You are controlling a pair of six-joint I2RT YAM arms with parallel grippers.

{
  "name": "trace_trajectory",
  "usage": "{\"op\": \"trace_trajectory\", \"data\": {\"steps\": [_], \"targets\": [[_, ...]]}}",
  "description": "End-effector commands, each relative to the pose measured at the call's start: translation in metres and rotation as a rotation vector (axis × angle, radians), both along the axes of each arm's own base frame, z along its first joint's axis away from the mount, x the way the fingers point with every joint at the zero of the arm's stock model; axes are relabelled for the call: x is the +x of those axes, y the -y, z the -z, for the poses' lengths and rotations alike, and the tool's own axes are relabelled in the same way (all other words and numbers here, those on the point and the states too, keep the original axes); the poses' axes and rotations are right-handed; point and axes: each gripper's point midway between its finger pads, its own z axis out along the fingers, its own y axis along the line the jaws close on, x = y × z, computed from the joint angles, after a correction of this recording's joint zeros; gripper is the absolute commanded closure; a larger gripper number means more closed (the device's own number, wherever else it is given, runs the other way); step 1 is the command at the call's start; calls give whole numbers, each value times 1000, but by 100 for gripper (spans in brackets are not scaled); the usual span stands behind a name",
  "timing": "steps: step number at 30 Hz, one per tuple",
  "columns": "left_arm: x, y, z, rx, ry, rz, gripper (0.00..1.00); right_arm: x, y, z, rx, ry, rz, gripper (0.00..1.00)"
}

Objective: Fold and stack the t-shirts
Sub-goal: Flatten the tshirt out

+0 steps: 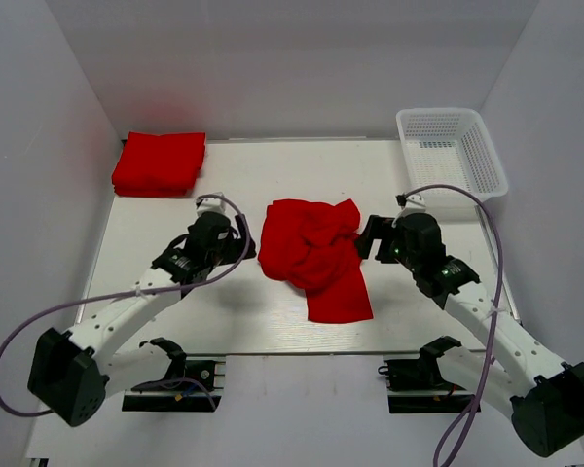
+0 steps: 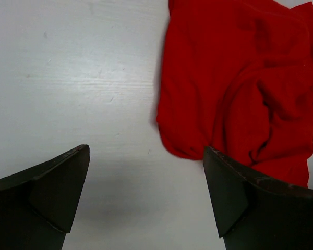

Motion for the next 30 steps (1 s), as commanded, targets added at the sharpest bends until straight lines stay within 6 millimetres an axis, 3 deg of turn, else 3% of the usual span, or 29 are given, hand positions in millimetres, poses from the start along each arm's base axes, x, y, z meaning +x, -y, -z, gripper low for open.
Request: {"op": "trace_trajectory", "data": {"steps": [1, 2, 3, 4, 5, 6, 7, 8, 10, 12, 16, 17, 18, 19, 21, 24, 27, 28, 30], "targets": [[42, 26, -33, -46, 136, 53, 0, -7, 8, 24, -29, -67, 29, 10], [51, 37, -40, -60, 144, 84, 0, -11, 8, 34, -37, -90, 19, 10], [62, 44, -19, -22, 92, 91, 0, -12, 7, 37, -39, -101, 12, 10], [70, 45, -11, -6, 70, 92, 0, -14, 6, 42, -46, -115, -1, 10], [86, 49, -18, -10, 78, 80, 0, -16, 6, 47, -55, -126, -12, 10], [91, 52, -9, 6, 49, 81, 0, -17, 5, 51, -60, -136, -21, 10], [101, 52, 14, 41, -4, 89, 0, -18, 6, 54, -70, -141, -27, 10], [113, 54, 12, 40, -1, 78, 0, -19, 6, 57, -78, -142, -35, 10], [124, 65, 20, 37, 4, 114, 2, -20, 9, 65, -94, -150, -30, 10], [138, 69, 37, 47, -25, 124, 11, -21, 10, 72, -108, -162, -29, 10], [163, 81, 59, 64, -52, 147, 12, -24, 10, 87, -132, -201, -49, 10], [172, 86, 56, 68, -43, 153, 14, -23, 11, 89, -135, -207, -45, 10], [176, 87, 60, 80, -44, 162, 17, -25, 11, 95, -147, -223, -52, 10], [178, 88, 77, 93, -74, 163, 19, -23, 11, 95, -151, -221, -51, 10], [187, 94, 81, 98, -71, 180, 20, -25, 11, 104, -164, -245, -60, 10], [185, 98, 102, 107, -118, 207, 31, -27, 7, 112, -165, -268, -83, 10], [183, 103, 106, 82, -113, 231, 48, -29, 3, 120, -157, -284, -101, 10], [181, 104, 108, 76, -115, 238, 65, -32, 1, 124, -150, -299, -111, 12], [178, 104, 106, 68, -111, 245, 79, -30, 0, 130, -152, -306, -115, 15]]}}
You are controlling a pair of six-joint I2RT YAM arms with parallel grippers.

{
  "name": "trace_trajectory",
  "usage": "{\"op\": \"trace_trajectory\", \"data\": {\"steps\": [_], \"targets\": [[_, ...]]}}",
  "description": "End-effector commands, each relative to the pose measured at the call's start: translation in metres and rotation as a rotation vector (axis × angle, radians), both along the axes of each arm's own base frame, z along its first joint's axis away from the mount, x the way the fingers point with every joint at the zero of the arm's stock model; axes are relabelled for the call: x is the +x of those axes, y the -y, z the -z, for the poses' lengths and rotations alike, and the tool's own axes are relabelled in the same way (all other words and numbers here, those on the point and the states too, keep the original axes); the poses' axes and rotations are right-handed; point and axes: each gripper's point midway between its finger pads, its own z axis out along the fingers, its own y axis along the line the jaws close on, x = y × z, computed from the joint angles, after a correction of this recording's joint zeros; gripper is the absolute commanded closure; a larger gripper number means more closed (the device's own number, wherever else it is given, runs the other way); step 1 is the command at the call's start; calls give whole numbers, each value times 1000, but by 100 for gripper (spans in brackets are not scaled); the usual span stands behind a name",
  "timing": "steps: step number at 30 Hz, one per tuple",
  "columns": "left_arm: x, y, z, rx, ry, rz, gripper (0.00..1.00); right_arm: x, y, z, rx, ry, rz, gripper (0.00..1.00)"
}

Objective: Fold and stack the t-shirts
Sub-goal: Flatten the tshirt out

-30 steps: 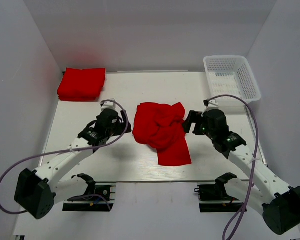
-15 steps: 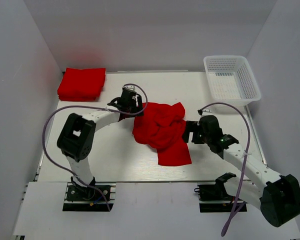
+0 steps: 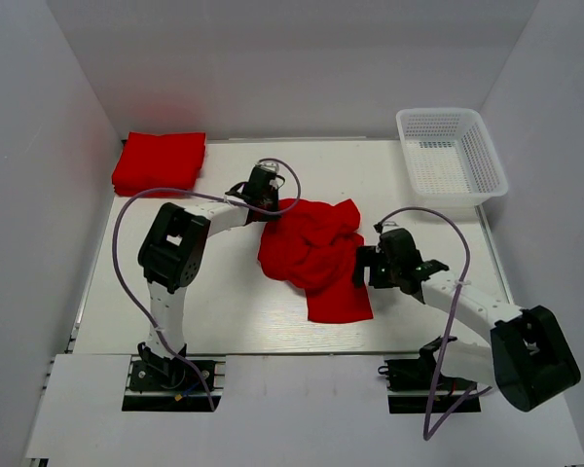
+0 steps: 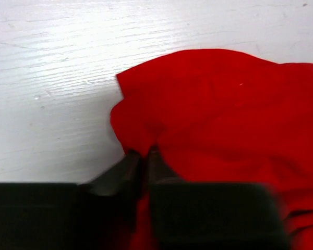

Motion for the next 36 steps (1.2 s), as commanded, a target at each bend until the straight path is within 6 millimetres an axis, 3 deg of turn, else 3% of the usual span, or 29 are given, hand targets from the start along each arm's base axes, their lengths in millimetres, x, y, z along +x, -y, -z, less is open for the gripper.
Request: {"op": "trace_trajectory", "data": {"steps": [1, 3, 7, 9, 10, 12, 14, 15, 18, 20, 21, 23, 24, 25, 28, 29, 31, 32, 33, 36], "targets": [[-2, 7, -11, -40, 25, 37, 92, 0, -16, 4, 57, -7, -63, 17], [-2, 5, -18, -37, 35, 30, 100, -1, -22, 9, 73, -25, -88, 18], [-6, 3, -32, -57, 74, 30, 100, -1, -33, 19, 98, -53, -126, 22], [-7, 2, -40, -64, 87, 30, 100, 2, -40, 23, 122, -62, -133, 29], [-10, 0, -46, -71, 101, 30, 100, 4, -43, 23, 130, -49, -138, 34], [-9, -1, -58, -83, 140, 23, 100, 13, -47, 22, 143, -26, -124, 56], [-12, -3, -74, -104, 182, 23, 100, 21, -43, 23, 119, -11, -81, 82], [-11, -2, -86, -118, 209, 23, 100, 29, -37, 22, 94, 9, -30, 100], [-16, -5, -112, -145, 261, 23, 100, 55, -15, 6, 0, 120, 93, 100], [-15, -14, -129, -133, 307, -18, 100, 65, -6, -13, -26, 176, 138, 100], [-17, -21, -150, -135, 346, -42, 100, 76, 6, -39, -67, 275, 162, 100], [-21, -31, -167, -137, 392, -72, 100, 83, 19, -58, -116, 329, 209, 100], [-25, -33, -175, -152, 418, -74, 100, 90, 28, -79, -140, 395, 240, 100], [-31, -36, -202, -185, 476, -76, 100, 95, 35, -99, -156, 453, 270, 100], [-42, -51, -233, -197, 555, -110, 100, 96, 54, -147, -186, 569, 322, 100], [-50, -63, -256, -202, 603, -150, 100, 93, 62, -181, -167, 651, 362, 100], [-58, -81, -276, -184, 656, -204, 100, 90, 71, -203, -181, 701, 392, 100], [-64, -88, -286, -186, 677, -225, 100, 87, 76, -222, -167, 745, 412, 100], [-76, -98, -309, -201, 729, -241, 100, 85, 79, -232, -162, 768, 423, 100], [-95, -118, -340, -198, 815, -273, 100, 75, 90, -278, -152, 871, 440, 100]]}}
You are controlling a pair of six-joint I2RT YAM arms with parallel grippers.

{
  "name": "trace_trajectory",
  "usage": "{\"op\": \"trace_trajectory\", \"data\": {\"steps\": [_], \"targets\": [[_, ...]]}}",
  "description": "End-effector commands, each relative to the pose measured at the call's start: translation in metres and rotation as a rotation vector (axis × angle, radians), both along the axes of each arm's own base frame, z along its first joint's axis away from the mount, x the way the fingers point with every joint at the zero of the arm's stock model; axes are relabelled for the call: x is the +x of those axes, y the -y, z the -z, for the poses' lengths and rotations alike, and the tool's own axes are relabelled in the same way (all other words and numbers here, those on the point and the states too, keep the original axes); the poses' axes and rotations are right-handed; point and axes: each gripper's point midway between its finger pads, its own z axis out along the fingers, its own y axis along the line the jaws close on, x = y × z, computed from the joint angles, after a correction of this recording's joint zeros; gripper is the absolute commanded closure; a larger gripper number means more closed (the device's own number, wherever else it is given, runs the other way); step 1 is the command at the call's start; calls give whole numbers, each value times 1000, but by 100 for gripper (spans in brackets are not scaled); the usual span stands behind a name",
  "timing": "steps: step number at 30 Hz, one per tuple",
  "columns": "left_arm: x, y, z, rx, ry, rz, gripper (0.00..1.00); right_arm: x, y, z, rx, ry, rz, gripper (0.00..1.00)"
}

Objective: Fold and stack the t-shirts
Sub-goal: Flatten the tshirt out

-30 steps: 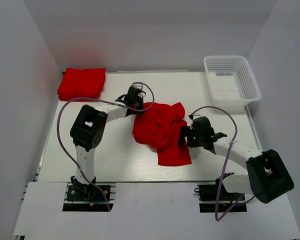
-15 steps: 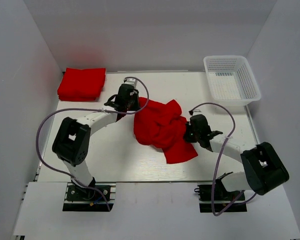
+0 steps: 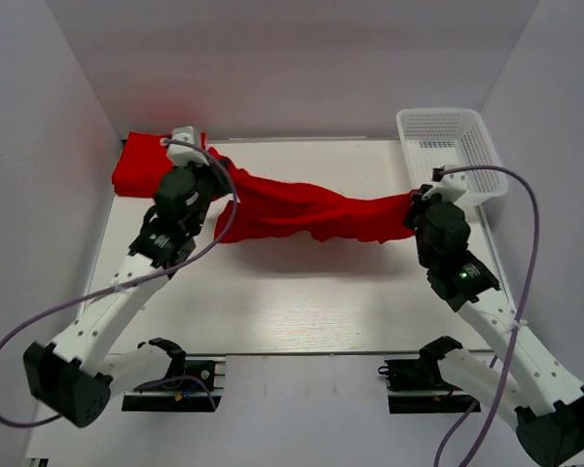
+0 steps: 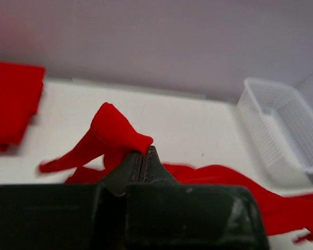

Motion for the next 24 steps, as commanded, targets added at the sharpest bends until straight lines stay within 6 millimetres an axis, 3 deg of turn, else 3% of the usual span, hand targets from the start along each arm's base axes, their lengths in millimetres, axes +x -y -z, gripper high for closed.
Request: {"op": "trace_trajectory", "data": {"steps": [1, 2, 5, 7, 12, 13, 15, 16, 18, 20, 23, 24], "targets": [[-31, -40, -60, -29, 160, -106, 100, -11, 26, -66, -25, 155, 78, 100], [-37, -44, -69, -21, 186, -107, 100, -15, 26, -91, -16, 206, 62, 100], [-60, -61, -109, -43, 273, -134, 100, -25, 28, -127, -31, 274, 30, 100], [-70, -67, -124, -51, 303, -136, 100, -34, 35, -154, -3, 323, 44, 100], [-98, -76, -169, -74, 416, -105, 100, -59, 33, -199, -12, 435, -40, 100], [-100, -75, -172, -63, 419, -98, 100, -67, 34, -217, 0, 475, -59, 100], [-106, -76, -186, -65, 451, -88, 100, -70, 28, -226, -8, 488, -98, 100], [-109, -76, -192, -71, 464, -80, 100, -77, 29, -241, -1, 516, -110, 100], [-110, -74, -192, -58, 469, -64, 100, -78, 26, -255, -6, 537, -131, 100], [-108, -71, -194, -57, 471, -53, 100, -70, 22, -256, -17, 530, -130, 100], [-96, -68, -186, -43, 439, -71, 100, -53, 16, -253, -49, 503, -119, 100], [-87, -71, -180, -29, 422, -108, 100, -37, 12, -243, -76, 467, -107, 100]]}}
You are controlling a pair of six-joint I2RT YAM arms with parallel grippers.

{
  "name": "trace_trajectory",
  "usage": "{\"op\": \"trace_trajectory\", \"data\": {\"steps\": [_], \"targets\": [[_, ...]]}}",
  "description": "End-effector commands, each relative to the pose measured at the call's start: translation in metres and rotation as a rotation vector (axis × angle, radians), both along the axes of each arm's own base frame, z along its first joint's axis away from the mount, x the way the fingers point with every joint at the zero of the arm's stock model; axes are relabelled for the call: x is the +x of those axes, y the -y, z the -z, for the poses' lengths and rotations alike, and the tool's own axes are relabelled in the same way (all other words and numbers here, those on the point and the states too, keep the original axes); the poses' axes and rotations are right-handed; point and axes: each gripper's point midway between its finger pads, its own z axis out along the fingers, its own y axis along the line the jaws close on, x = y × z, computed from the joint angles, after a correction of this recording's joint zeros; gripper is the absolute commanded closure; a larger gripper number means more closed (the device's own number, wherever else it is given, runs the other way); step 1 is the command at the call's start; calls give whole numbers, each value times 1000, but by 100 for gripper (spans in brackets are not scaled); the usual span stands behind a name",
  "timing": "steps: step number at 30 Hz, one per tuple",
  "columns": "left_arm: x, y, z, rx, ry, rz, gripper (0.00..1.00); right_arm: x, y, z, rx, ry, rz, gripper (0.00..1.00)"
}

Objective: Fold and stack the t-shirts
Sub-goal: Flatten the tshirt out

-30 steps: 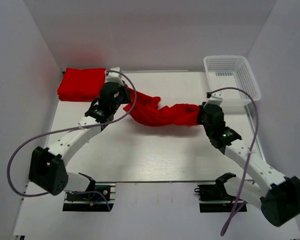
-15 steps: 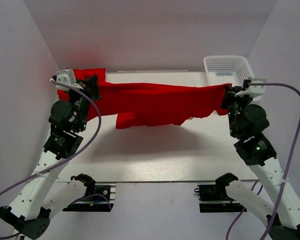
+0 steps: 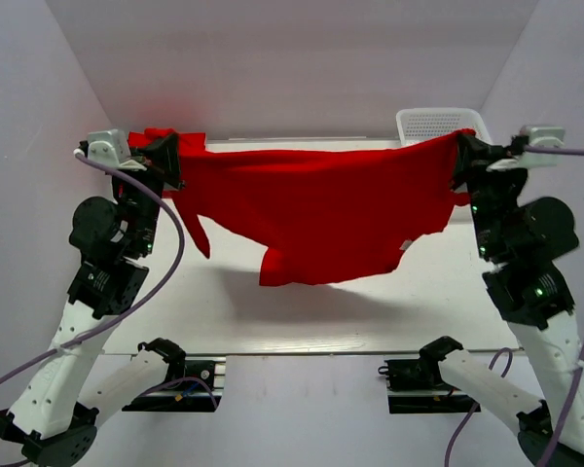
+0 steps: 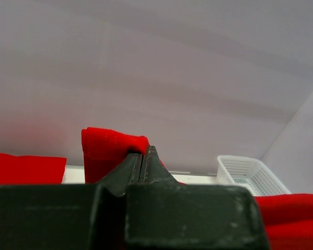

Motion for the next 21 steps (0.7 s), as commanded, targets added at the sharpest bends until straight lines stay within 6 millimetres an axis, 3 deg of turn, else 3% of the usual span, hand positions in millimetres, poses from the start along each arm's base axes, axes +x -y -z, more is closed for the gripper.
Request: {"op": "trace_trajectory", "data": {"steps": [1, 2, 3, 5, 7, 8, 9, 10, 11, 13, 14, 15, 16, 17, 18, 19, 20, 21], "targets": [[18, -2, 5, 21, -28, -61, 100, 29, -6, 6, -60, -28, 53, 100], [25, -5, 12, 29, -51, -97, 100, 46, -10, 23, -88, -74, 74, 100], [33, -4, 17, 31, -66, -113, 100, 47, -10, 23, -83, -66, 81, 100], [59, 4, 38, 83, -131, -142, 100, 69, -18, 31, -103, -66, 99, 100], [76, 8, 39, 99, -153, -168, 100, 89, -27, 41, -124, -92, 104, 100], [98, 17, 58, 143, -205, -185, 100, 103, -34, 47, -150, -110, 106, 100], [106, 21, 52, 149, -200, -187, 100, 109, -34, 40, -148, -100, 110, 100], [116, 25, 52, 175, -200, -193, 100, 134, -47, 61, -194, -150, 107, 100], [127, 23, 50, 181, -201, -218, 100, 137, -41, 28, -174, -89, 130, 100], [154, 31, 35, 195, -187, -236, 100, 160, -43, 26, -193, -107, 159, 100], [162, 37, 28, 208, -183, -225, 100, 168, -40, 3, -179, -70, 175, 100], [160, 33, -18, 181, -107, -227, 100, 163, -38, -30, -161, -11, 167, 100], [180, 40, -15, 210, -121, -222, 100, 169, -41, -37, -159, -1, 166, 100], [184, 50, -23, 253, -112, -180, 100, 167, -37, -63, -139, 42, 172, 100], [174, 46, -72, 228, -20, -172, 100, 160, -35, -89, -135, 89, 161, 100], [175, 51, -84, 240, -1, -149, 100, 159, -32, -96, -137, 95, 164, 100], [191, 63, -69, 279, -51, -116, 100, 151, -31, -115, -118, 136, 156, 100], [180, 60, -98, 254, 5, -113, 100, 148, -33, -117, -138, 131, 125, 100]]}}
